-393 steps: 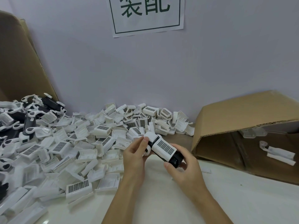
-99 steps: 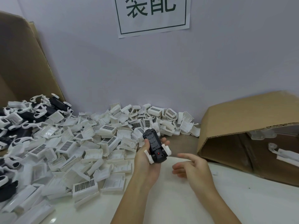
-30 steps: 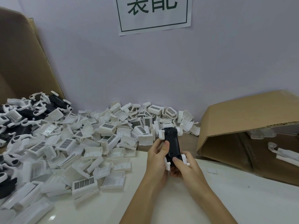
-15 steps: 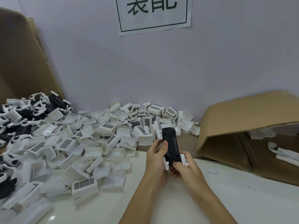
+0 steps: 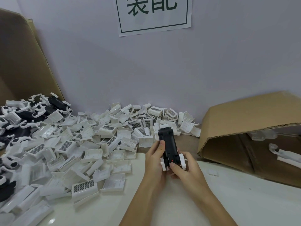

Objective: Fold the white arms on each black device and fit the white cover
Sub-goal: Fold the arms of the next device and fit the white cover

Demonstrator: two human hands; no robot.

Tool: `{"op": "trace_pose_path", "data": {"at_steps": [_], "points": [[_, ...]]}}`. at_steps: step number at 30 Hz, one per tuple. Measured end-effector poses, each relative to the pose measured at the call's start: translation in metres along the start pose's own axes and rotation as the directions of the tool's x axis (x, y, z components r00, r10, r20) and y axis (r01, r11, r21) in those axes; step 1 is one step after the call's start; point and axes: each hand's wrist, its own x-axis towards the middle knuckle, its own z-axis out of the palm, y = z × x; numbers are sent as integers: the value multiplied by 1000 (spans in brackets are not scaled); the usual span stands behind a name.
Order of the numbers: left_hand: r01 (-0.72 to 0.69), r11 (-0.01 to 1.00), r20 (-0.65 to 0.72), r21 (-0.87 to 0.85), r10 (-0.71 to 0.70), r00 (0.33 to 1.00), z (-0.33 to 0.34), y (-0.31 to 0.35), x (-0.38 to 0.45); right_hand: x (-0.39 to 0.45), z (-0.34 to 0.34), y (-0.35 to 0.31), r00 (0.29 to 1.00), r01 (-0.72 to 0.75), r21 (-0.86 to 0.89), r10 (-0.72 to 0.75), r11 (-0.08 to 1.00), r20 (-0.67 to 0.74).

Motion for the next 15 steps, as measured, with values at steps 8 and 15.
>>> {"op": "trace_pose_path", "data": {"at_steps": [8, 15], "points": [[18, 999, -64, 51, -15, 998, -5, 6, 2, 2, -3, 2, 996, 80, 85, -78, 993, -36], [142, 901, -22, 411, -146, 989, -17, 24, 7, 2, 0, 8, 914, 270, -105, -289, 957, -286]]}}
